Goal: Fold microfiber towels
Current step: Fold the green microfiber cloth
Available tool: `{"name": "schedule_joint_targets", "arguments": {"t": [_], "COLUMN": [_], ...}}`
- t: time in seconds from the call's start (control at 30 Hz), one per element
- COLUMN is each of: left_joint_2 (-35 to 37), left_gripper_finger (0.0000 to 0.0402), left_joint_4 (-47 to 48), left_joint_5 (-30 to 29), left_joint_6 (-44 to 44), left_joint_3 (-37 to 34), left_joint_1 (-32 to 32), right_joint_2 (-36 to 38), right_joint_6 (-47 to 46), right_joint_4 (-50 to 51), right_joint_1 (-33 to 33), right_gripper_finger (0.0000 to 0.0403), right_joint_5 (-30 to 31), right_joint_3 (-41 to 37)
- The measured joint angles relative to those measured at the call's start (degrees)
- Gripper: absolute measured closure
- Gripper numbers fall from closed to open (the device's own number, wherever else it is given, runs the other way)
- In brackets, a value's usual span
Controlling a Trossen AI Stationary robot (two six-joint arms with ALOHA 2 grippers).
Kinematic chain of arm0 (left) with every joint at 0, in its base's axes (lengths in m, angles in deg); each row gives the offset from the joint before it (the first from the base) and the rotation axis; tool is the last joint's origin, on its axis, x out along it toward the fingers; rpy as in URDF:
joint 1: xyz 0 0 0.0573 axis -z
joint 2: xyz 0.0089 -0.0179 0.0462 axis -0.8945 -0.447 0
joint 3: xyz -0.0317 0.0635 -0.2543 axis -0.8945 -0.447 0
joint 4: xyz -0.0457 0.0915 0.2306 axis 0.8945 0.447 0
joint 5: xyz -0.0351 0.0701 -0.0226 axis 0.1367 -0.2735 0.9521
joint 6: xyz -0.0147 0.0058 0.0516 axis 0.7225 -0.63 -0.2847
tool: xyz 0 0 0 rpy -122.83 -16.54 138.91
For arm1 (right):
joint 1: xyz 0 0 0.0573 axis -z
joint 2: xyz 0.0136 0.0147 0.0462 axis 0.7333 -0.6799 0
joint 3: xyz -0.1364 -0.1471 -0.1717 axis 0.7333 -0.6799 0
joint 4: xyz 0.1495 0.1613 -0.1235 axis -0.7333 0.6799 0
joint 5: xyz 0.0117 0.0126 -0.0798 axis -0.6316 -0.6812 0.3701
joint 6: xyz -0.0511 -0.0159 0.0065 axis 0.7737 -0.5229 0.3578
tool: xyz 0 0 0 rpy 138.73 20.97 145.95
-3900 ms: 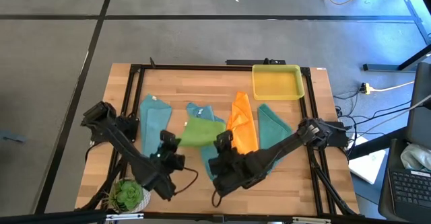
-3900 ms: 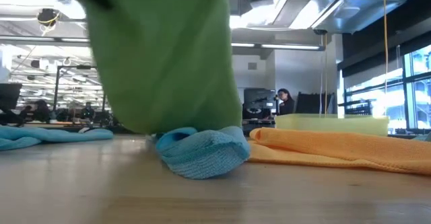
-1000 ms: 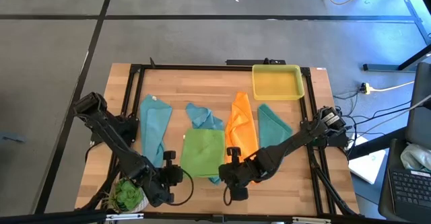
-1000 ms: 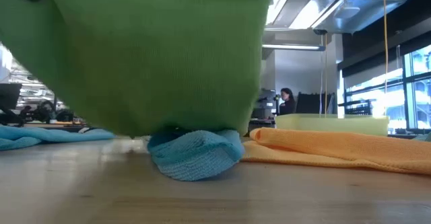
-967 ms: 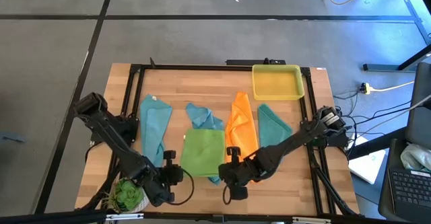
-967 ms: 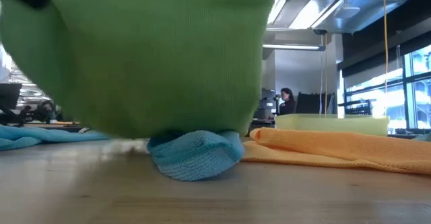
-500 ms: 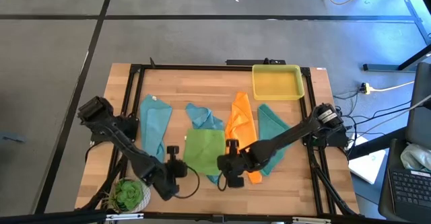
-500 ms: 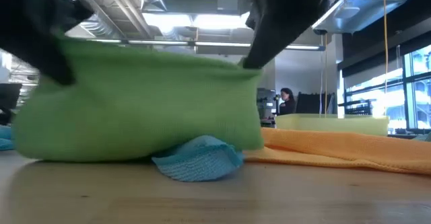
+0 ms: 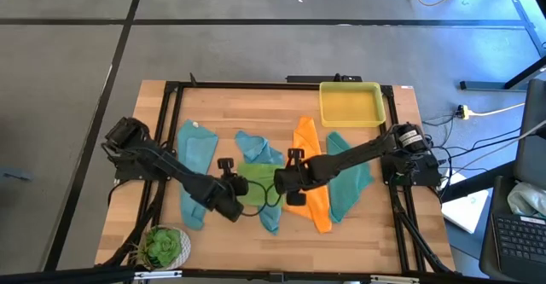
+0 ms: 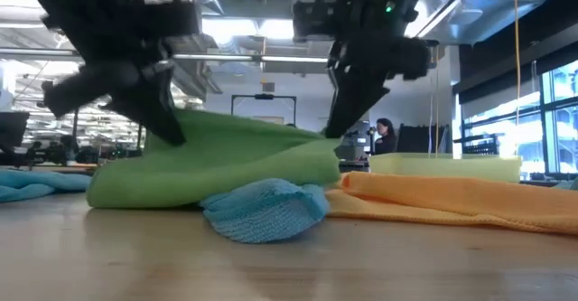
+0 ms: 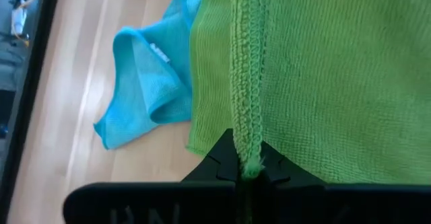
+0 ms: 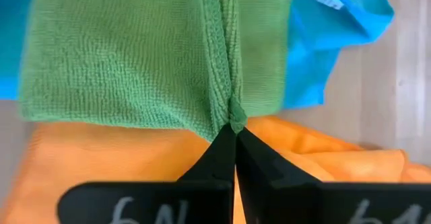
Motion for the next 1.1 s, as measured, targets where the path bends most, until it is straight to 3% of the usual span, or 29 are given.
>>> {"name": "schedule_joint_targets", "arguments": {"t": [0.23,0.37,0.6,0.83,1.1], "left_joint_2": [0.0,0.0,0.0,0.0,0.0], "left_gripper_finger": [0.0401,0.0401,0.0395,0.0327,0.0257], "left_joint_4": [-6.7,-7.9,-9.5,-9.9,-9.4], "left_joint_5": [1.2,1.6,0.9,0.5,-2.5], "left_joint_6": [-1.9,-3.8,-7.4,-7.5,-7.2], "left_joint_3": [-5.0,-5.9,-5.8,-5.8,-5.8], "left_joint_1": [-3.1,-4.7,-7.3,-10.0,-11.2], "right_joint_2": [0.0,-0.1,-0.2,-0.2,3.6], "right_joint_6": [1.8,1.0,0.9,-0.7,-0.6], "right_joint_4": [-1.3,-0.8,-4.3,-5.6,-1.2], "right_joint_1": [3.3,5.1,5.8,5.8,3.0], "right_gripper_finger": [0.0386,0.0354,0.0295,0.0279,0.0279], "right_joint_5": [-1.4,-4.5,-4.2,-3.6,7.0], "right_joint_3": [-0.2,-0.4,-2.2,-3.6,-3.5]}}
